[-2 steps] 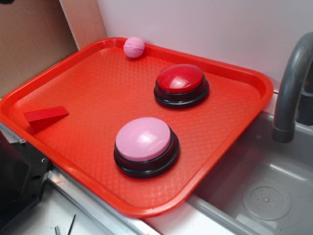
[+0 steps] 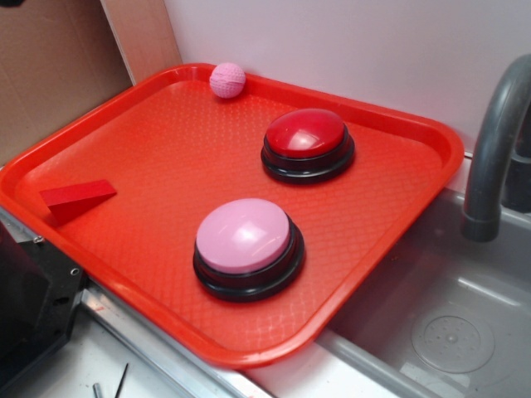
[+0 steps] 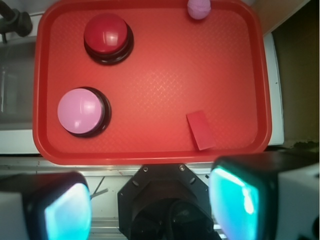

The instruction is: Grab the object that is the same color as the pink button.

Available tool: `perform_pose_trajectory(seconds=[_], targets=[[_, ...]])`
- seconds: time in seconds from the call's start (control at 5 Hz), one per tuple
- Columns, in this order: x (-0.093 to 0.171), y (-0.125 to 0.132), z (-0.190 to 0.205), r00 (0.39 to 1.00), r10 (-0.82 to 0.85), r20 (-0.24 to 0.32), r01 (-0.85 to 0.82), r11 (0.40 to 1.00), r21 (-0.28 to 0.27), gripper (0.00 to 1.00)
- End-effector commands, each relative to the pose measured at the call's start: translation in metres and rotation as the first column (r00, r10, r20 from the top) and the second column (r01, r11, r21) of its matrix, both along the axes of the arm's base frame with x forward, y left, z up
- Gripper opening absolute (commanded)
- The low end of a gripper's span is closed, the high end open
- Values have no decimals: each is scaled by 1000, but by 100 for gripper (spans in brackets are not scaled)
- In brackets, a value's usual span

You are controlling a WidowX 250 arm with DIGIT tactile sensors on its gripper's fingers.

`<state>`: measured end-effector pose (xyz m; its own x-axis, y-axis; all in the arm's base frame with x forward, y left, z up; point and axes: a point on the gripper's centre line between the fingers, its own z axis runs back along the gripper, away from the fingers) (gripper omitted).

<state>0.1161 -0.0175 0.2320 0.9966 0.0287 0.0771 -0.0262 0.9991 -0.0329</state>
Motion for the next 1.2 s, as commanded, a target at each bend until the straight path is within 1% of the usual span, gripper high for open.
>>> perform_pose_trajectory(seconds=[0.0, 0.6, 0.8, 1.0], targets=[[79, 60, -43, 979, 102, 178, -129, 980, 148, 100], [79, 60, -43, 979, 102, 178, -129, 980, 148, 100], [96, 82, -76, 974, 214, 72, -220, 971, 91, 100], [117, 94, -103, 974, 228, -4, -227, 973, 50, 100]])
